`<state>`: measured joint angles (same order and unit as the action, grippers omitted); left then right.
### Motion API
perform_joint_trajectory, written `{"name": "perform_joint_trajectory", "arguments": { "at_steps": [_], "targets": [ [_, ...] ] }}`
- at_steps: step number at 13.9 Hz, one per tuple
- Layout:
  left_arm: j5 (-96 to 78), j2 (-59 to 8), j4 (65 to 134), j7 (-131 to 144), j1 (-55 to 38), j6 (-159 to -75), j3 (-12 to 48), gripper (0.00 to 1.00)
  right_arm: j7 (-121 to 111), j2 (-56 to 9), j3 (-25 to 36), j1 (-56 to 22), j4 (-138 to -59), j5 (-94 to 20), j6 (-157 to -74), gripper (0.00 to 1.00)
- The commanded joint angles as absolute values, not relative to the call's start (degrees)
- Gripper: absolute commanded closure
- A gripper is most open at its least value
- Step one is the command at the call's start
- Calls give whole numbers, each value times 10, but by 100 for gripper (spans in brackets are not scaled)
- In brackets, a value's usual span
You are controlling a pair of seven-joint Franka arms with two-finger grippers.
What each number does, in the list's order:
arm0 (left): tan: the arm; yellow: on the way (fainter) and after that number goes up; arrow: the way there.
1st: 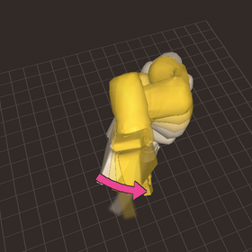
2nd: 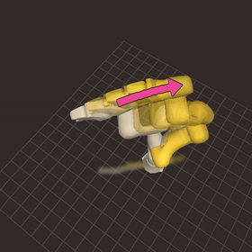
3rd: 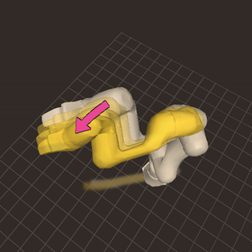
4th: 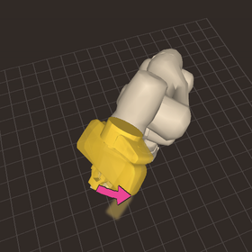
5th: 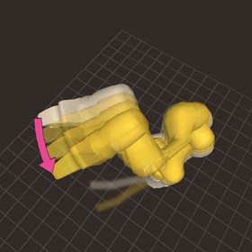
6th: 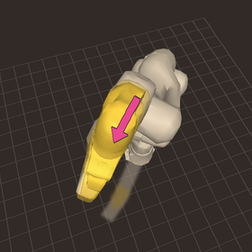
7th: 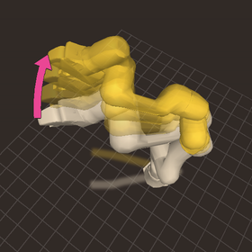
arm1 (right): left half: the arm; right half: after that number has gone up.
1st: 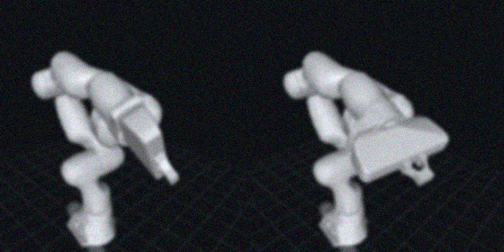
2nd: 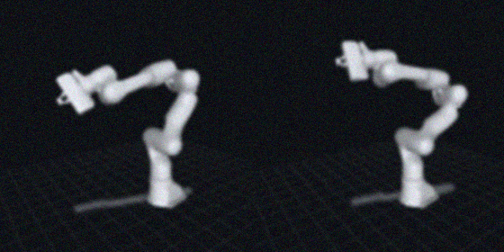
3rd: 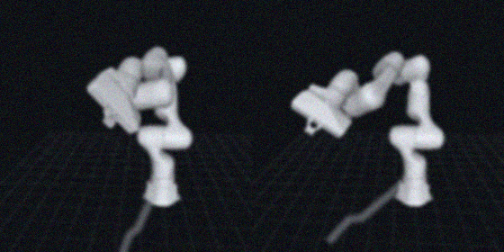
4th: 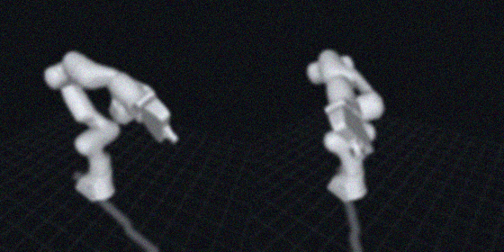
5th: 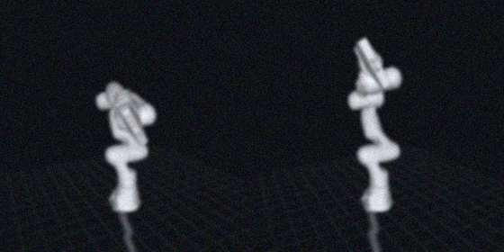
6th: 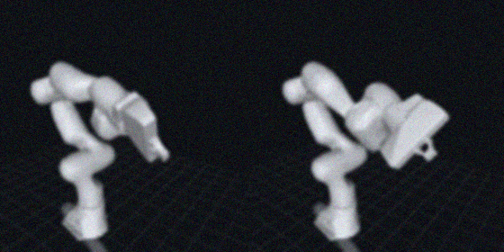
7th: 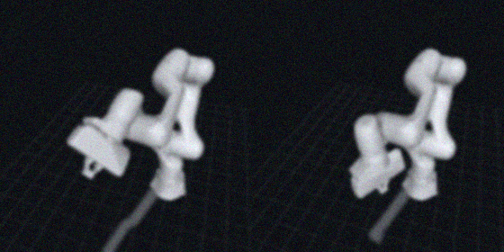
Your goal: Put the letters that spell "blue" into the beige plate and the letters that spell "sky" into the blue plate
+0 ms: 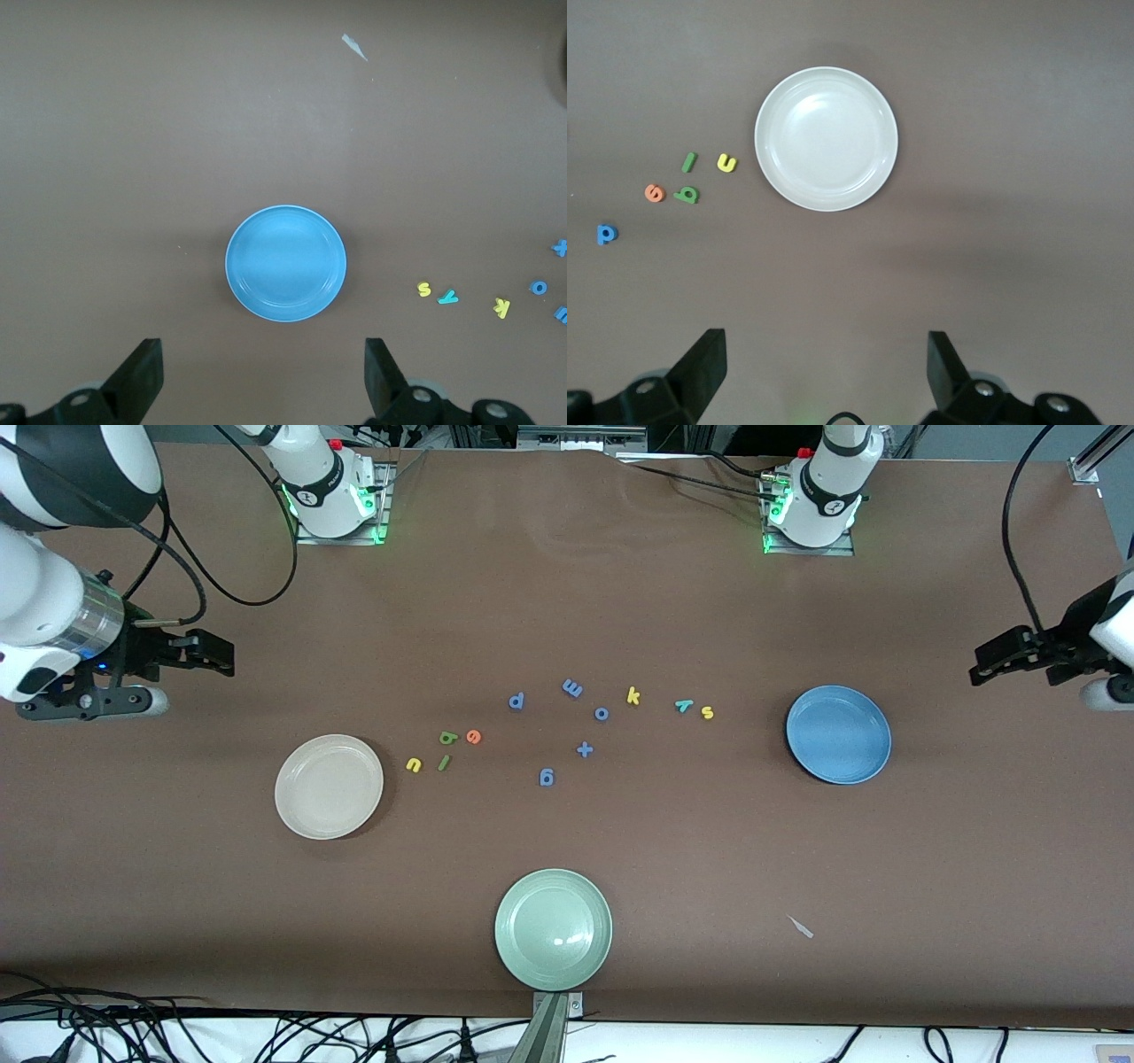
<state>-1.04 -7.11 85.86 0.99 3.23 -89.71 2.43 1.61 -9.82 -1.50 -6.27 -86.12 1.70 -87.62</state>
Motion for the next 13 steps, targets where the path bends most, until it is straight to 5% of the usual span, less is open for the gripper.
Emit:
{"name": "perform_joint_trajectory", "arguments": {
  "at_steps": [1,13],
  "targets": [
    [-25,-83,854,17,27,-897,25,0,15,-98,-13,-69,-854,8,-869,0],
    [-14,-74,863,88,26,-907,57,0,7,-92,-19,-72,-854,9,-856,0]
  ]
}}
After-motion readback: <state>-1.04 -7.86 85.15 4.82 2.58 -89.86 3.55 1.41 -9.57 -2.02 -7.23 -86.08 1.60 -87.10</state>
